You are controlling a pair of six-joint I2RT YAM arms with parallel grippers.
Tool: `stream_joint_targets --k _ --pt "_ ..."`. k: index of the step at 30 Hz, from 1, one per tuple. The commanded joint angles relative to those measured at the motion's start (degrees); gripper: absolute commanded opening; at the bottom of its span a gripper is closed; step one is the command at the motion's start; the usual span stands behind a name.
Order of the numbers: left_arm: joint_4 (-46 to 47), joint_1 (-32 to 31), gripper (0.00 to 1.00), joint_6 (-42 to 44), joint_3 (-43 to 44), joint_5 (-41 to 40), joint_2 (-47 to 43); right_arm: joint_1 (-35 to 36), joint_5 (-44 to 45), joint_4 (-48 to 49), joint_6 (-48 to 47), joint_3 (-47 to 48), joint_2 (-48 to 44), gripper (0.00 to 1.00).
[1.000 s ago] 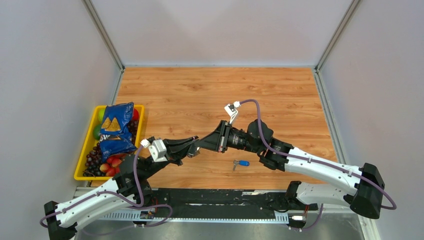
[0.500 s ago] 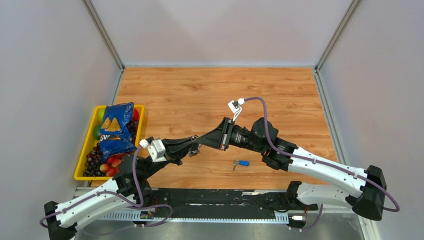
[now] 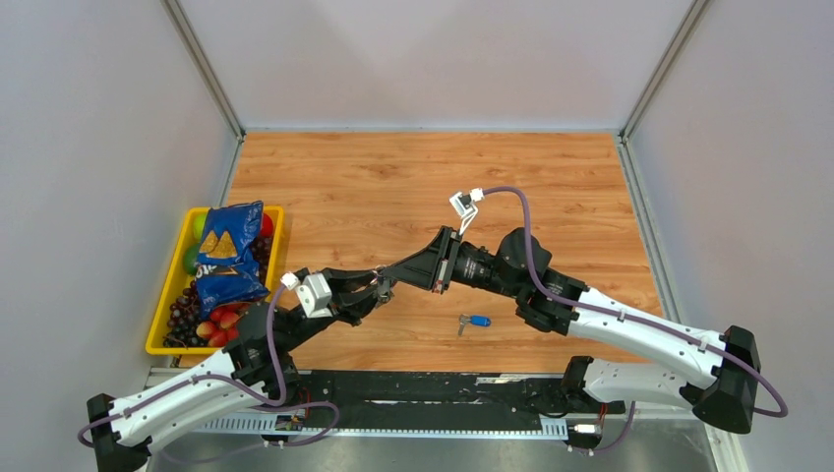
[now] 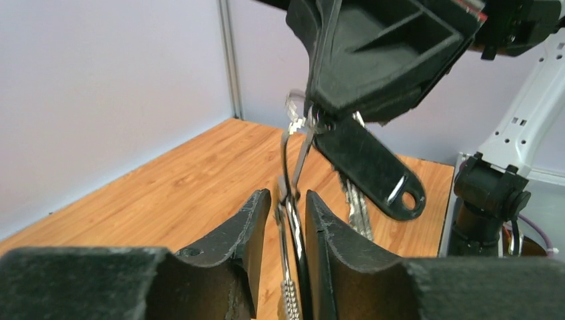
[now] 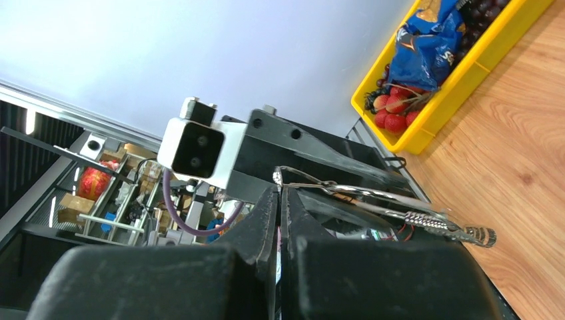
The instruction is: Put the keys on the keyring
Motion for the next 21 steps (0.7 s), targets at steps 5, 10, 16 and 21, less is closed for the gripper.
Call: stream_joint_targets --k 5,10,16,21 --pt "-1.6 -0.3 0.39 -0.1 -0.3 1.2 1.7 0.3 0.8 3.6 -1.5 4.7 -1.4 0.0" --pt "-2.4 -0.3 0.06 0.4 0.5 0.5 2.1 0.3 0.6 3.4 -1.5 4.2 -1.8 0.0" --pt "-2.8 -0.3 0.0 0.2 1.0 -1.8 2.1 0.2 1.4 2.8 -2.0 1.5 -4.8 0.0" --pt "-4.3 -0.4 0.0 0.0 1.8 -5.7 2.2 0.3 2.3 2.0 -2.3 -2.2 -8.9 0.0"
